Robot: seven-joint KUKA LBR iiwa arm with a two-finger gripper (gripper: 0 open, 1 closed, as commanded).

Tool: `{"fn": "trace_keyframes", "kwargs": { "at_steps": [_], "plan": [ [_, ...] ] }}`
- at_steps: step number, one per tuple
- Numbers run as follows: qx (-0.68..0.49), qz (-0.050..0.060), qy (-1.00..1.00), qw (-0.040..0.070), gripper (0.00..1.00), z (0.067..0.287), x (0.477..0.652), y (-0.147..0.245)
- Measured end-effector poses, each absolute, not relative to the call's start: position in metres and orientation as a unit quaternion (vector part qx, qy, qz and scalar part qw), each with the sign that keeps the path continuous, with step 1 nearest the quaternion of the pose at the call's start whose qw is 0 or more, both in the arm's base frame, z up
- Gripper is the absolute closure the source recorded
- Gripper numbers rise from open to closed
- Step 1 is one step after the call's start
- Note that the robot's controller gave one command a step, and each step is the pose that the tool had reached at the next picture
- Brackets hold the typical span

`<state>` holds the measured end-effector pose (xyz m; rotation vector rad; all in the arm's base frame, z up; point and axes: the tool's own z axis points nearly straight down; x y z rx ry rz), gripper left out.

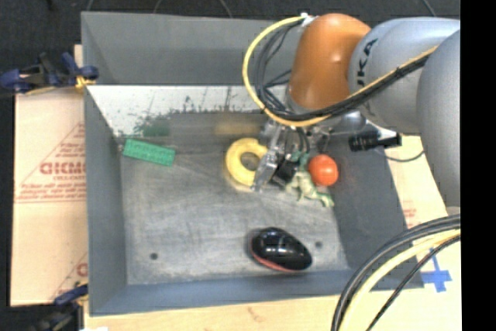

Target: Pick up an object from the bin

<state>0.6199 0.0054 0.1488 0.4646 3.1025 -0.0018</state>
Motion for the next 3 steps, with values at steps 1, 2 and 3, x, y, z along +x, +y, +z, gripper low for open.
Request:
{"fn": "trace_keyframes", "kwargs": {
  "at_steps": [1, 2, 3],
  "plan": [
    [0.148, -0.001, 0.989, 0.002, 0.00, 0.149, 0.620, 0.005],
    [0.172, 0.001, 0.985, 0.007, 0.00, 0.115, 0.618, 0.012],
    [0.179, 0.001, 0.984, 0.004, 0.00, 0.099, 0.615, 0.015]
  ]
}}
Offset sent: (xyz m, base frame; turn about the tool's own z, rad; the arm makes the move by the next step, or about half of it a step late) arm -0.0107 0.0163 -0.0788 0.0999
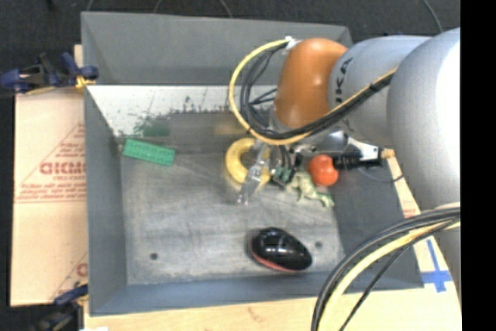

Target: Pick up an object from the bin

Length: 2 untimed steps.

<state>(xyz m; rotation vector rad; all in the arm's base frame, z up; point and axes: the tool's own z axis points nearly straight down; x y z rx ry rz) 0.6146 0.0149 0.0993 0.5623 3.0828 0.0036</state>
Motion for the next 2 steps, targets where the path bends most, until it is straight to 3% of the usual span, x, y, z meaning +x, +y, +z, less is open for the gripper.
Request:
{"fn": "trace_keyframes", "kwargs": {
  "at_steps": [1, 2],
  "plan": [
    [0.008, 0.000, 1.000, 0.001, 1.00, 0.0732, 0.6378, 0.0032],
    [0.008, 0.000, 1.000, 0.001, 1.00, 0.0732, 0.6378, 0.0032]
  ]
}}
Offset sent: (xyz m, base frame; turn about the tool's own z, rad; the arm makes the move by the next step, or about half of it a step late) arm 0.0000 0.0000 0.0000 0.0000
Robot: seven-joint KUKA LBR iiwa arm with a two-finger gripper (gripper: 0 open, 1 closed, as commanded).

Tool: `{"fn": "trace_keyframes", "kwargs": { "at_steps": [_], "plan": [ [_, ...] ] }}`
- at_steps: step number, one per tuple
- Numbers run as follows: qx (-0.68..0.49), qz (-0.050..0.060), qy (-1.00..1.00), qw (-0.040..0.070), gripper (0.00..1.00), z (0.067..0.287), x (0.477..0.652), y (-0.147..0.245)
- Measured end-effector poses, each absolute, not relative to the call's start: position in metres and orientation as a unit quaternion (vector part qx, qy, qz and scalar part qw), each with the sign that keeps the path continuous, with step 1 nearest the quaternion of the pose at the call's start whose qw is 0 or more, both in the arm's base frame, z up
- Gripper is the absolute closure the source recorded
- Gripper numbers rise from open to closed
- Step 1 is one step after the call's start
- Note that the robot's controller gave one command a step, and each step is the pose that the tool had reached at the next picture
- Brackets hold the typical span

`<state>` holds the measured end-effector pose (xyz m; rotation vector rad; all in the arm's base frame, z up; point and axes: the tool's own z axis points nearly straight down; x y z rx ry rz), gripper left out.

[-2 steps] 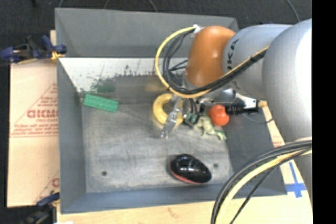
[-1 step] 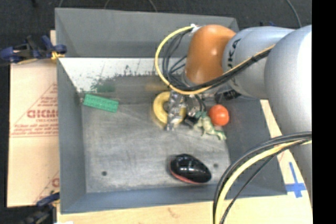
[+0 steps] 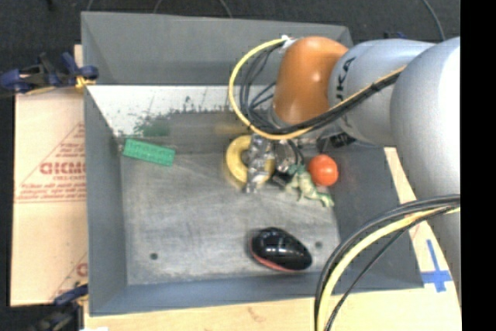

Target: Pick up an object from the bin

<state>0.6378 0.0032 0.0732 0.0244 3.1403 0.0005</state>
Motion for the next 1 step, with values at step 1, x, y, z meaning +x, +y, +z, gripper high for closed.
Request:
{"fn": "trace_keyframes", "kwargs": {
  "at_steps": [1],
  "plan": [
    [0.002, 0.000, 1.000, -0.001, 1.00, 0.1200, 0.6384, 0.0038]
  ]
}}
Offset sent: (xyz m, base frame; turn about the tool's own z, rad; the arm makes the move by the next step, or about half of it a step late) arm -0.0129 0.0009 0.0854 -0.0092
